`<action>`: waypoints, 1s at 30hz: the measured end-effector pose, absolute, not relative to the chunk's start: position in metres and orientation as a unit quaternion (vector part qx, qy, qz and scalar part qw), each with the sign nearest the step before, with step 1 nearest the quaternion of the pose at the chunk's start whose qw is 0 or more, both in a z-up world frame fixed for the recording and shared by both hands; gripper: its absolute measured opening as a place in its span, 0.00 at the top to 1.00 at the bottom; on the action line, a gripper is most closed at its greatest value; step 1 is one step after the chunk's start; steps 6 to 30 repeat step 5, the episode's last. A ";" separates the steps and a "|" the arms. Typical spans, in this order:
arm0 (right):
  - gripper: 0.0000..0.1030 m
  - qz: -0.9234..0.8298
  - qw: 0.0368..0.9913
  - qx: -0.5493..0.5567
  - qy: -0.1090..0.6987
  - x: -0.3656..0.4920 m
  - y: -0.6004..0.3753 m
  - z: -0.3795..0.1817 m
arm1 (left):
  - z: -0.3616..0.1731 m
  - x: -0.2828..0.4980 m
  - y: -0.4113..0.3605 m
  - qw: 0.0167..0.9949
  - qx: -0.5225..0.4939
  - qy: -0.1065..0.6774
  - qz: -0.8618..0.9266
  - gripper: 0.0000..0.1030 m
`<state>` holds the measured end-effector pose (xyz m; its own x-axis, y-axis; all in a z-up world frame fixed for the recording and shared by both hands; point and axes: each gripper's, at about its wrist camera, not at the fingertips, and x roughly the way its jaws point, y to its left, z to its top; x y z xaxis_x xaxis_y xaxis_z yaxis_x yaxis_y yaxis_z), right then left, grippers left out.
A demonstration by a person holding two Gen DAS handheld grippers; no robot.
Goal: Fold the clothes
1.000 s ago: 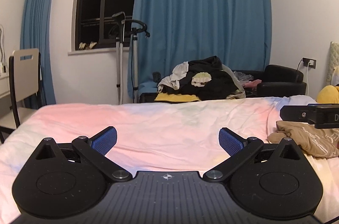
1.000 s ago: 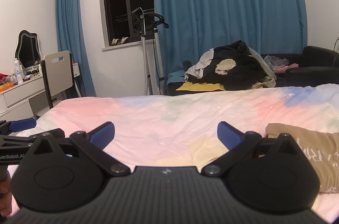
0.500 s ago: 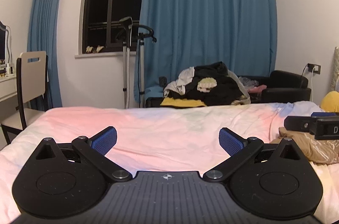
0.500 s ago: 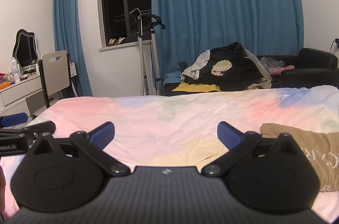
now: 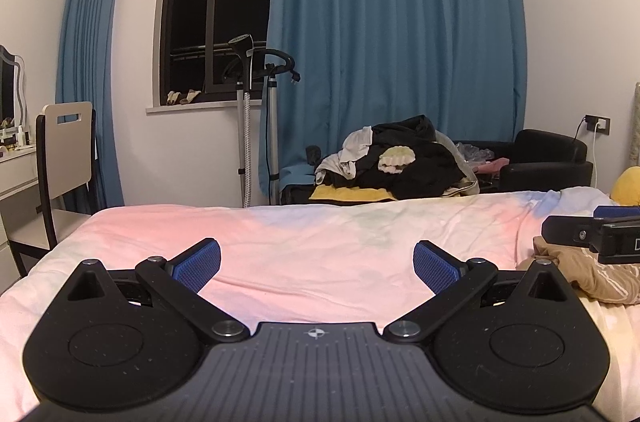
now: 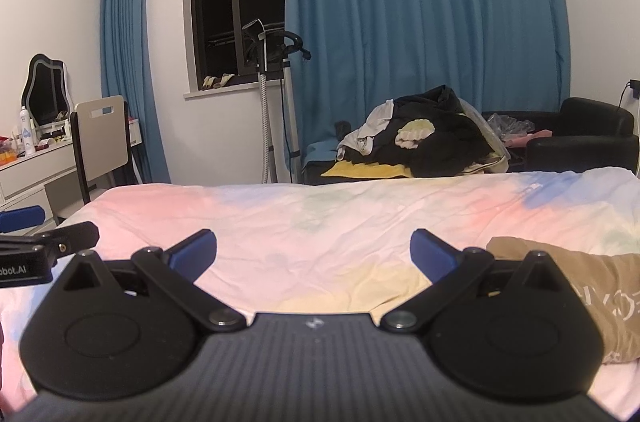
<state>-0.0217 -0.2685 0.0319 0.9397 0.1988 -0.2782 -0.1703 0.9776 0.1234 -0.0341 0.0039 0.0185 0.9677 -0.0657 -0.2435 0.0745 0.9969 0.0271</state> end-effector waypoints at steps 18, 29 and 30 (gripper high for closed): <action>0.00 0.094 0.984 0.046 0.147 -0.022 -0.268 0.031 | 0.018 -0.033 0.005 0.991 0.015 0.127 -0.037 0.00; 0.00 0.094 0.984 0.046 0.147 -0.022 -0.268 0.031 | 0.018 -0.033 0.005 0.991 0.015 0.127 -0.037 0.00; 0.00 0.094 0.984 0.046 0.147 -0.022 -0.268 0.031 | 0.018 -0.033 0.005 0.991 0.015 0.127 -0.037 0.00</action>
